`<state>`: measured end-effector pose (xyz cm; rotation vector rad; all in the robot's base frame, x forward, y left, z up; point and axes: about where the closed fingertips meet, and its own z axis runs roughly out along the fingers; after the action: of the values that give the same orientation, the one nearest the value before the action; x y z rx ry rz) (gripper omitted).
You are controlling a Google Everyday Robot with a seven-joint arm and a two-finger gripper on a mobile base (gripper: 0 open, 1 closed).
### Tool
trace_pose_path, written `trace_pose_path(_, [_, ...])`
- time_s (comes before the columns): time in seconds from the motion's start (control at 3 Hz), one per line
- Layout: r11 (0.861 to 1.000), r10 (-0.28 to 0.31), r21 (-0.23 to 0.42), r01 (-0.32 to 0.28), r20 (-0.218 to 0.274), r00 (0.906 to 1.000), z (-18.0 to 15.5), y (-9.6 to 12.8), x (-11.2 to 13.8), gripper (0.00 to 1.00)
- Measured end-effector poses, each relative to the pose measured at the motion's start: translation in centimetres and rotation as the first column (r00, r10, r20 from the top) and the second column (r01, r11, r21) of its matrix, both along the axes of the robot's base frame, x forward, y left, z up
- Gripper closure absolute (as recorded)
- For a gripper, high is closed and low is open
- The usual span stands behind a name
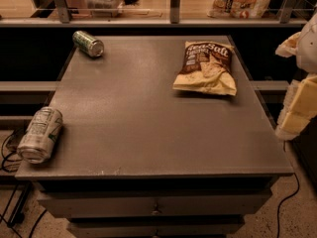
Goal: Move brown chip bag near 7up can
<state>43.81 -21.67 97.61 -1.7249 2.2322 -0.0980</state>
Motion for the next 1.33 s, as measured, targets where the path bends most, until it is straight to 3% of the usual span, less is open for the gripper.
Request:
trace_pose_path(0.67, [1.0,0.0,0.007,0.0,0.008,1.0,0.1,0.1,0.1,0.0])
trace_pose_path(1.33, [0.996,-0.025,0.084,0.018,0.087,0.9959,-0.3,1.1,3.3,0.0])
